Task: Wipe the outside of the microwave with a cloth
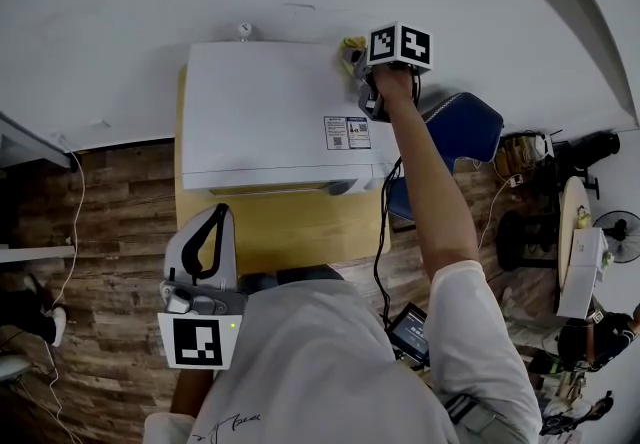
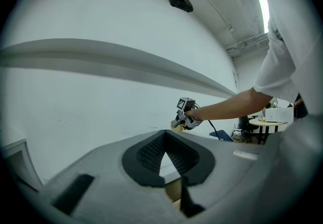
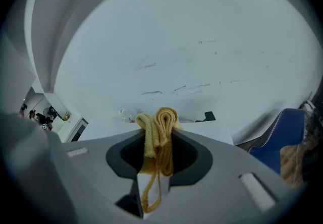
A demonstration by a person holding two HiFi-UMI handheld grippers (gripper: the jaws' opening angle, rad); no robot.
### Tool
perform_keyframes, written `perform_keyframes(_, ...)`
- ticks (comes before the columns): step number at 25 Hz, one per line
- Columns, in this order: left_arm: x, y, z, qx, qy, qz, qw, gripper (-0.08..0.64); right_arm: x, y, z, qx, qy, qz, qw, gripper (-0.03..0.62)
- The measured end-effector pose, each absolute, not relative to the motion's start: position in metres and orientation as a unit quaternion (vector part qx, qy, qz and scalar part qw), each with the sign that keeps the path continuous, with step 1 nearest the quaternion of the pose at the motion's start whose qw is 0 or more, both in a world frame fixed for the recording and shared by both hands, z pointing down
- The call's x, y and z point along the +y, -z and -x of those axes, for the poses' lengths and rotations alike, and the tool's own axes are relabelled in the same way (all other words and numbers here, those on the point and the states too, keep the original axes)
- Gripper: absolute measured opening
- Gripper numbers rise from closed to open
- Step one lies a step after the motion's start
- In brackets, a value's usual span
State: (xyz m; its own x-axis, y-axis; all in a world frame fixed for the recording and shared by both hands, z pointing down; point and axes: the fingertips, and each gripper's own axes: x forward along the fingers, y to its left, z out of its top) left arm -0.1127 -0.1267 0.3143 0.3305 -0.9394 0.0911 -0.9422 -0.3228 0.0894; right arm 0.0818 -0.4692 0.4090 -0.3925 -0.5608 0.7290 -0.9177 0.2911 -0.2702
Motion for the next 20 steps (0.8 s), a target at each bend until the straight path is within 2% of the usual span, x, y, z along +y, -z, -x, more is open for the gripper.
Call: perform_keyframes(20,-0.105,-0.308,0.142,-0.617,-0.008,-0.785,0.06,-0.009,-0.453,-0.41,0.034,-0.804,-0.33,-0.409,0.279,0.112)
